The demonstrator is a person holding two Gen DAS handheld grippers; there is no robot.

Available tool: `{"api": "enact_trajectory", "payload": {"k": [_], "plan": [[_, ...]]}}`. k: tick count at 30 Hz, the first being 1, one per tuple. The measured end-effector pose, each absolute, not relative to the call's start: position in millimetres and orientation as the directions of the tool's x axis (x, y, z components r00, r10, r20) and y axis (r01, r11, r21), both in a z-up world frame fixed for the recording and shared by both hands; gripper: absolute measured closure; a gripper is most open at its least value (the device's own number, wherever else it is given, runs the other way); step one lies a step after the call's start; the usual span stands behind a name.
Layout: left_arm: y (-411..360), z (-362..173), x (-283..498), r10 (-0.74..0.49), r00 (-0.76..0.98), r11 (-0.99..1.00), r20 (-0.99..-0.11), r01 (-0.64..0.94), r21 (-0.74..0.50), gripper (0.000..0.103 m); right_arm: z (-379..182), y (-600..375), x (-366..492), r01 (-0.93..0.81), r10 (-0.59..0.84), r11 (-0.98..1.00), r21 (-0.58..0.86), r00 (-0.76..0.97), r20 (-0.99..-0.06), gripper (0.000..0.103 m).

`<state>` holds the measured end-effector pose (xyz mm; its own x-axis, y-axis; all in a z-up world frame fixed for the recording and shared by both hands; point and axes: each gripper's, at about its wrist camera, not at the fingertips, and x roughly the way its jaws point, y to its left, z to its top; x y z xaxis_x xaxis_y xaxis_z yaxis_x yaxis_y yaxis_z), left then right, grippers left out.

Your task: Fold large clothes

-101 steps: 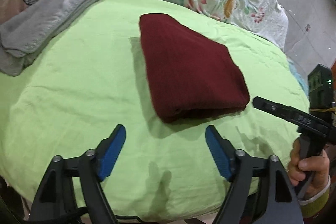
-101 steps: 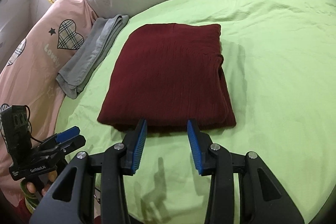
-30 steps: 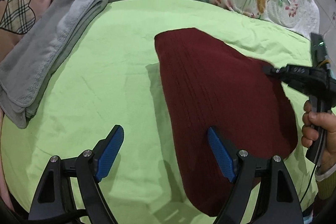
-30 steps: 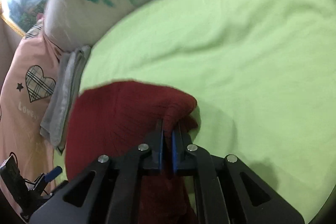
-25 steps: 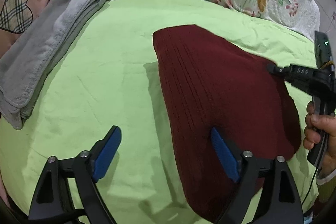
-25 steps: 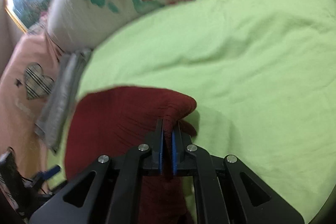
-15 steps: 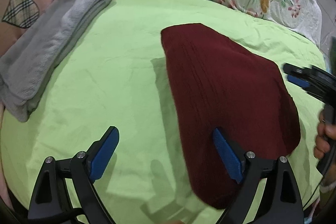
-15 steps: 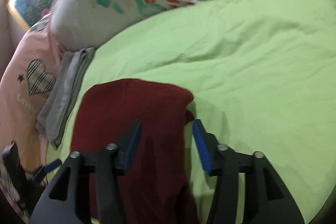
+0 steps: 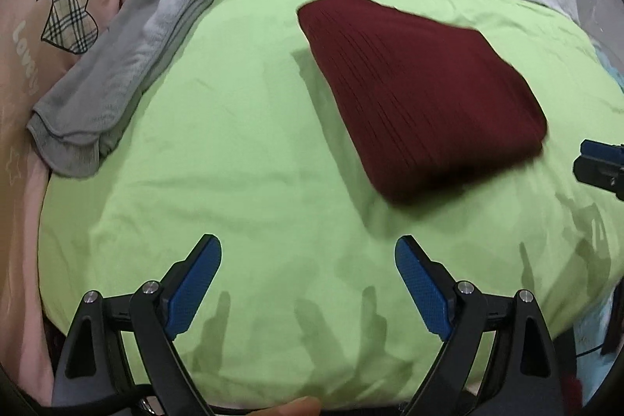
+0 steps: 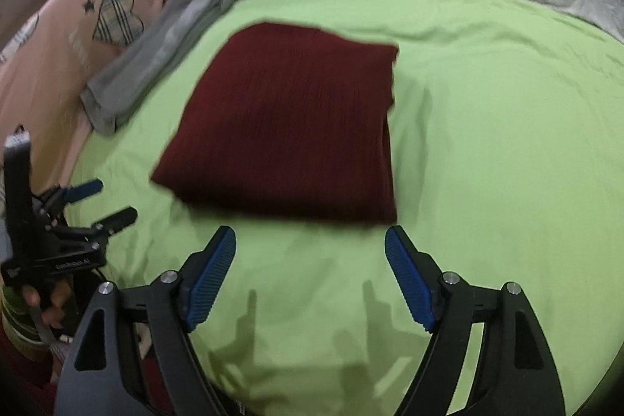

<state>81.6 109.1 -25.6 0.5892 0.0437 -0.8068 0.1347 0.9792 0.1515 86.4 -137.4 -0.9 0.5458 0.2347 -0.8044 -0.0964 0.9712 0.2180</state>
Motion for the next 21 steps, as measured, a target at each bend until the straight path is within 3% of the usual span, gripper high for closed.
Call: {"api": "enact_trajectory", "payload": {"k": [6,21], "plan": [[104.5,-27.5,53.7,0.088,0.601,0.964,-0.794,0.148,0.219,0.011,-11.7,-130.3,53.2,-0.107,0.230,0.973,0.204,0.496,-0.837,0.024],[107.3,38.8,36.4,0.004,0.653,0.974,-0.757,0.170,0.151,0.011,44.2,-123.3,31.8,-0.165,0.239,0.971,0.175,0.573,-0.784,0.023]]}}
